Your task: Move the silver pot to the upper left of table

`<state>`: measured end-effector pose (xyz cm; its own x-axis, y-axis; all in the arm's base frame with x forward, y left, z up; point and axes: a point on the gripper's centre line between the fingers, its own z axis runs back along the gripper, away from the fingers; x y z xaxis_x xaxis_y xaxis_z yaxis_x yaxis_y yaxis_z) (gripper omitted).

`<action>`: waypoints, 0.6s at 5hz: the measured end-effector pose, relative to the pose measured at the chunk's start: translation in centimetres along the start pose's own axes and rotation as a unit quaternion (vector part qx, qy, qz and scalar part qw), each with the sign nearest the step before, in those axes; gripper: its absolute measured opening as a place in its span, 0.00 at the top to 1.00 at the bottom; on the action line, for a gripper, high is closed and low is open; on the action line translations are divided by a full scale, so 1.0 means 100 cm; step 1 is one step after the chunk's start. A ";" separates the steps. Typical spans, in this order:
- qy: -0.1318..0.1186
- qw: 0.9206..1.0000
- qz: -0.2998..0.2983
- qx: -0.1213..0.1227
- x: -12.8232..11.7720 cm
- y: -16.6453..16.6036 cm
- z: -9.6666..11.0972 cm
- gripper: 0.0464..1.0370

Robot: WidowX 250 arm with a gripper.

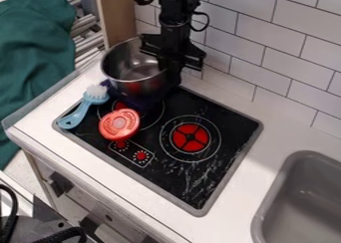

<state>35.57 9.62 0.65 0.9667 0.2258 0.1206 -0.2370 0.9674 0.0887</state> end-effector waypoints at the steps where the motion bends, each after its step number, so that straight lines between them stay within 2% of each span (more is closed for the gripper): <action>1: 0.004 1.000 -0.004 0.003 0.005 -0.002 -0.005 0.97; 2: 0.015 1.000 0.003 0.004 0.003 -0.002 -0.009 0.86; 3: 0.021 1.000 0.001 0.004 0.001 -0.002 -0.009 0.56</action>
<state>35.82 9.57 -0.24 0.9695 0.2320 0.0794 -0.2391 0.9662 0.0961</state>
